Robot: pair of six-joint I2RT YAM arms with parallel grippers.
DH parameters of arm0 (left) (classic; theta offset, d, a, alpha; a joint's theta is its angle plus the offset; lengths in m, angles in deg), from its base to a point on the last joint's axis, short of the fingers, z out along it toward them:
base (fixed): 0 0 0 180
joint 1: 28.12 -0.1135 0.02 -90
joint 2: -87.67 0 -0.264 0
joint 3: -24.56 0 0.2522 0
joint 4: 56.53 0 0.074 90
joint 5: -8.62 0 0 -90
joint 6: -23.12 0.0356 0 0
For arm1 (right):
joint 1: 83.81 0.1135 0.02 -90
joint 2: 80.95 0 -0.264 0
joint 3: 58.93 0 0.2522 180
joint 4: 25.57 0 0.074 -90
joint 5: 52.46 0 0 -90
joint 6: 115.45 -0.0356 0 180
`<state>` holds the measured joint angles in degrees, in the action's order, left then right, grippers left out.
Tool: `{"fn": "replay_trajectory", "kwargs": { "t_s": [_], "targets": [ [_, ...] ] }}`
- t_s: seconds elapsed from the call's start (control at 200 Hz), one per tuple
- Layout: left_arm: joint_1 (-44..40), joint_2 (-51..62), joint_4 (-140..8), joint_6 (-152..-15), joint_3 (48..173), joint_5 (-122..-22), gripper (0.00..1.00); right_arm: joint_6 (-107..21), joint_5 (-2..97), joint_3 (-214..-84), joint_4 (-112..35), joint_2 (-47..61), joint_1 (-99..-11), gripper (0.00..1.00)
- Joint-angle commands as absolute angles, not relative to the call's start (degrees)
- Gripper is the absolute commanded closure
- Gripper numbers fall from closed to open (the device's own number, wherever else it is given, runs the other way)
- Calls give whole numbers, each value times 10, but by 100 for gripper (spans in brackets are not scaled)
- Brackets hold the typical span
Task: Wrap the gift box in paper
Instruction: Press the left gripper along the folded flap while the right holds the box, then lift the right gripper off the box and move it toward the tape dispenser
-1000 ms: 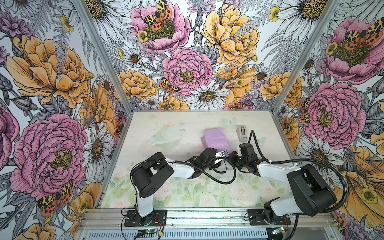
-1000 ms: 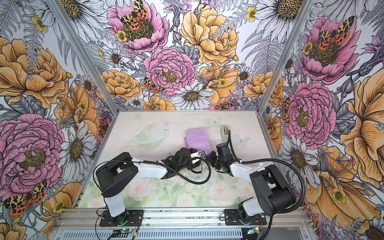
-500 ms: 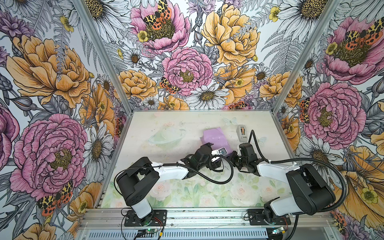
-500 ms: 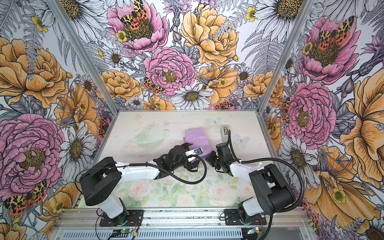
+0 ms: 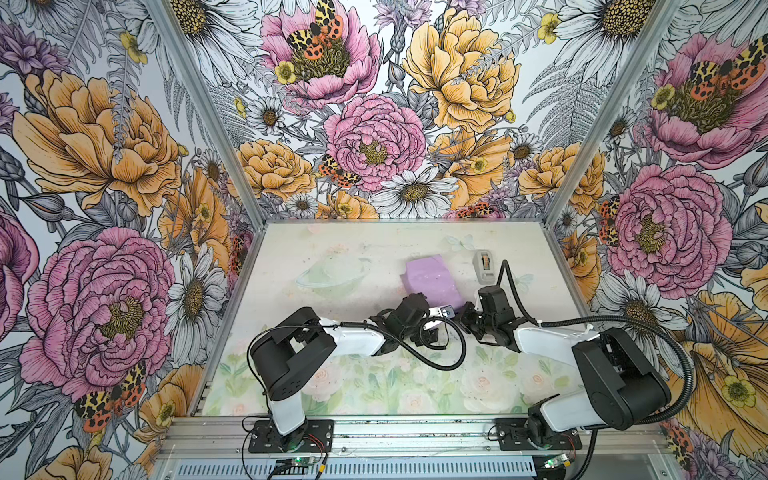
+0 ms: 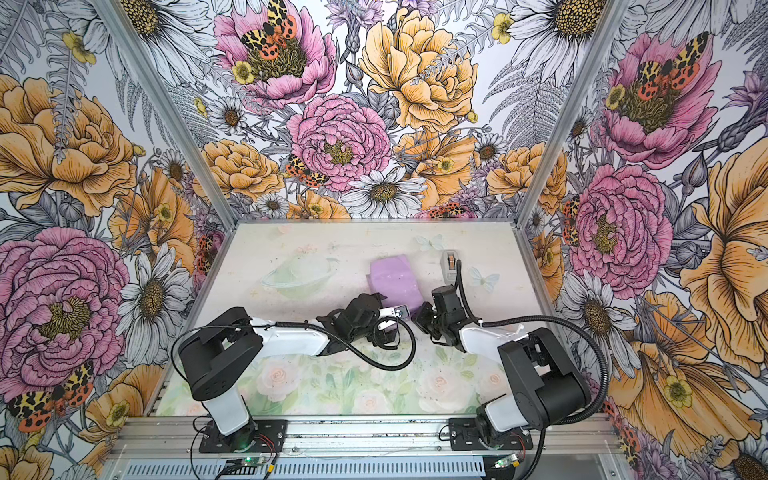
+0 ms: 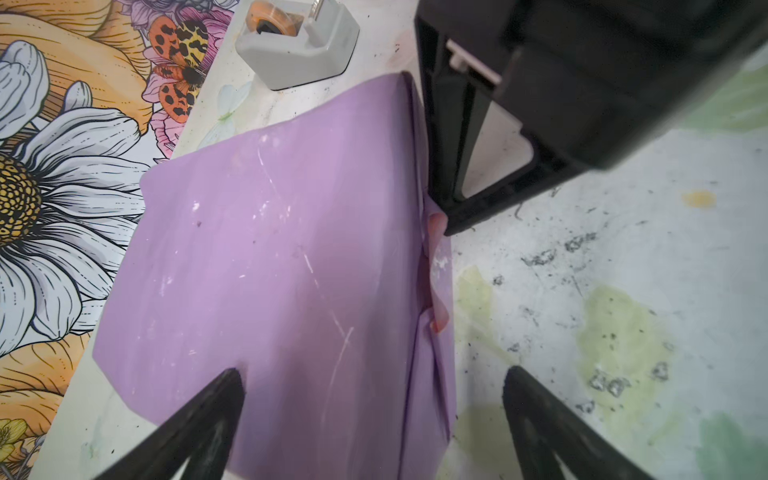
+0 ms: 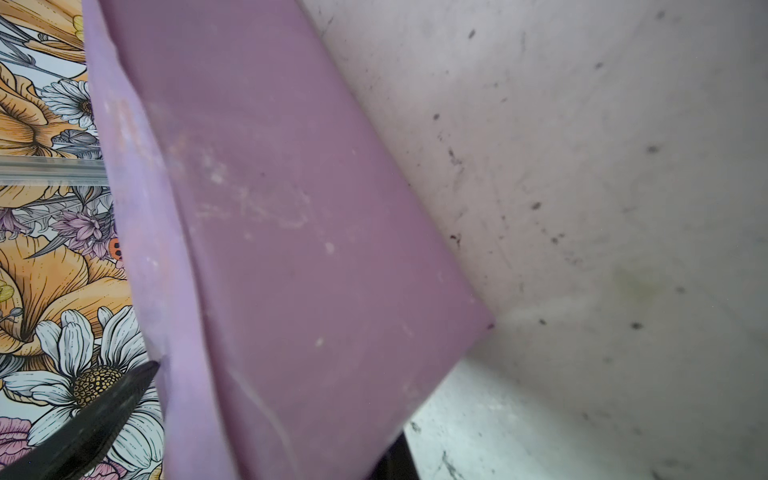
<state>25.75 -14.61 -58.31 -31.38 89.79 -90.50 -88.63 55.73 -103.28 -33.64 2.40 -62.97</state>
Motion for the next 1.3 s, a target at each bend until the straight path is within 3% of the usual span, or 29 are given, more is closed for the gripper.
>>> {"fn": "replay_trajectory", "kwargs": {
  "t_s": [0.0, 0.115, 0.325, 0.59, 0.811, 1.091, 1.296],
  "targets": [
    [261, -158, -560, -310, 912, -951, 1, -888, 546, -1047, -322, 25, -624, 96],
    [257, -161, -550, -320, 910, -967, 1, -887, 546, -1048, -322, 24, -624, 97],
    [238, -160, -540, -366, 899, -938, 13, -887, 545, -1046, -323, 22, -624, 97],
    [234, -200, -532, -403, 892, -938, 18, -886, 543, -1046, -320, 12, -625, 97],
    [230, -202, -522, -441, 879, -938, 33, -851, 527, -1045, -378, -49, -630, 86],
    [229, -207, -520, -457, 874, -916, 34, -780, 547, -1024, -464, -161, -721, 76],
    [229, -208, -520, -456, 872, -917, 33, -656, 613, -1111, -531, -97, -793, 74]
  ]
}}
